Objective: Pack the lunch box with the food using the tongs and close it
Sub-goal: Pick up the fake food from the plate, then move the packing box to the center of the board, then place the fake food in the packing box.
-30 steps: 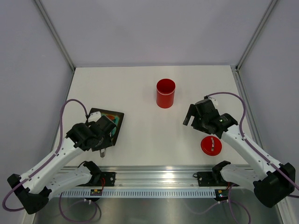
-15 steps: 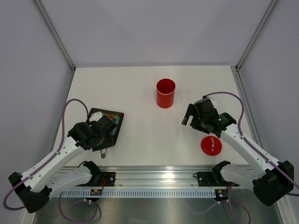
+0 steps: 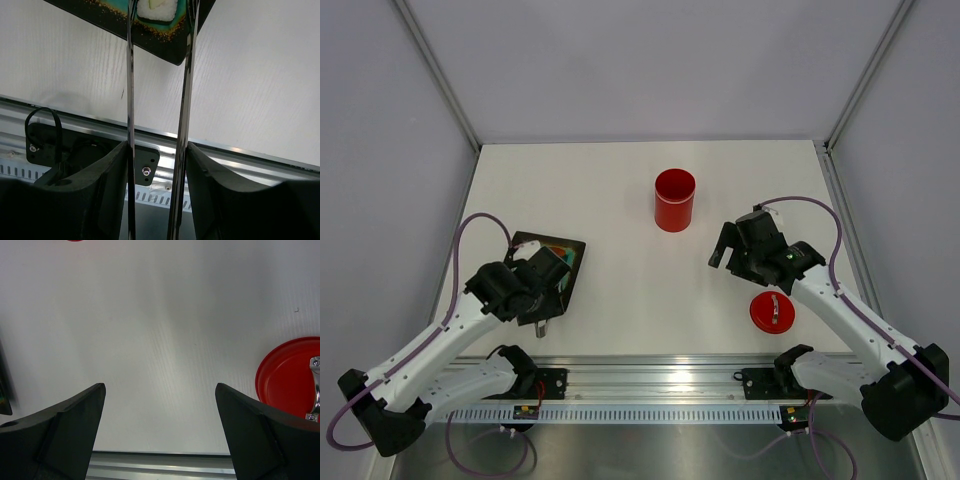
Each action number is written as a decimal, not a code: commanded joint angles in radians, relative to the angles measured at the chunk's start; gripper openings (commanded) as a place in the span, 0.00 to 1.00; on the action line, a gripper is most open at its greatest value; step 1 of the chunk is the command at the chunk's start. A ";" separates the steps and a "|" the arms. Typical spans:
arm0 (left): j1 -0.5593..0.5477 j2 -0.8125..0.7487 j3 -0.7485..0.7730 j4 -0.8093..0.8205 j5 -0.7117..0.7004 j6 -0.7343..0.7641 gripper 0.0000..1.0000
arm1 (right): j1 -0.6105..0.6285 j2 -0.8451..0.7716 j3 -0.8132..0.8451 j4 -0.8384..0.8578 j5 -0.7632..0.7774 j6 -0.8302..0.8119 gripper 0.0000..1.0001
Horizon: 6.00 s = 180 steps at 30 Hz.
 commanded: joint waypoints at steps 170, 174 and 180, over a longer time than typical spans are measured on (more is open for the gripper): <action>0.003 0.464 0.479 0.477 0.031 0.454 0.42 | -0.080 0.589 0.212 0.355 -0.202 0.120 0.89; 0.003 0.472 0.485 0.468 0.029 0.454 0.42 | -0.080 0.592 0.216 0.351 -0.203 0.120 0.89; 0.004 0.473 0.475 0.476 0.039 0.459 0.50 | -0.080 0.595 0.213 0.355 -0.202 0.121 0.89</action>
